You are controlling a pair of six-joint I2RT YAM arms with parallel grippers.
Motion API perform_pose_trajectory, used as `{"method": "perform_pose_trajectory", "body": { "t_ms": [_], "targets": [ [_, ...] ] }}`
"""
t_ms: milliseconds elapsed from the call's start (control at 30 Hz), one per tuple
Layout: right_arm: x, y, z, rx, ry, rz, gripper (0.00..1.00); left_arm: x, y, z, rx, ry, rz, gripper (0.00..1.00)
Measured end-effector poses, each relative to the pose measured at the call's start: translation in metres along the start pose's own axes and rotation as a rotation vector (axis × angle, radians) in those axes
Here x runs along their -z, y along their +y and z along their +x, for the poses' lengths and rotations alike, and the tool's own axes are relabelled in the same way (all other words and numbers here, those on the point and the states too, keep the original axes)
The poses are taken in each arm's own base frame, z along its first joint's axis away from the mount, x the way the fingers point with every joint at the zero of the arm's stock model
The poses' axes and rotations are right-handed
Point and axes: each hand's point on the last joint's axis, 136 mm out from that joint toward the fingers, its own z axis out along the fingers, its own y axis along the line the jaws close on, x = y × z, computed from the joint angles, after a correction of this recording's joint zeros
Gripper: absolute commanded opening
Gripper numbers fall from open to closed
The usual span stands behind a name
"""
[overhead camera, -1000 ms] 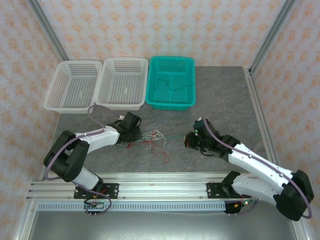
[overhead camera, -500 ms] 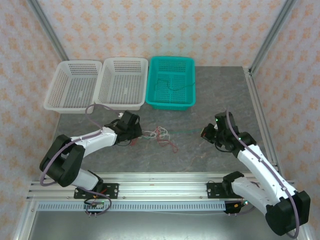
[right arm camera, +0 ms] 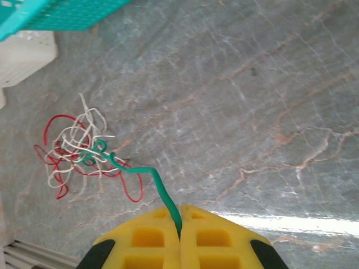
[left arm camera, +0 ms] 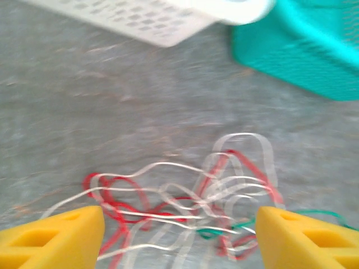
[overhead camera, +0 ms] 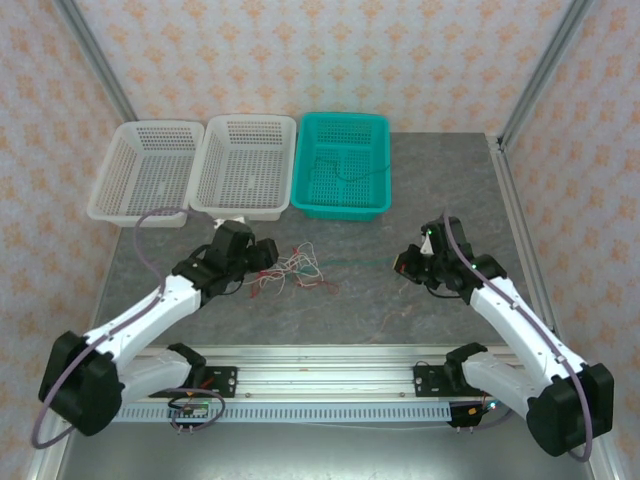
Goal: Untangle the cables
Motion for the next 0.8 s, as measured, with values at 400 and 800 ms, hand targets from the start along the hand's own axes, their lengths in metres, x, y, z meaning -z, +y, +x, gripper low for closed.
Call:
{"method": "perform_pose_trajectory", "body": {
  "t_ms": [400,800],
  "targets": [
    [0.001,0.042,0.018,0.146,0.075,-0.122,0.0,-0.042,-0.072,0.016,-0.168,0.11,-0.028,0.83],
    [0.051,0.049,-0.017,0.181,-0.177,-0.12,0.0,-0.086,0.027,0.064,-0.027,0.242,-0.332,0.58]
  ]
}}
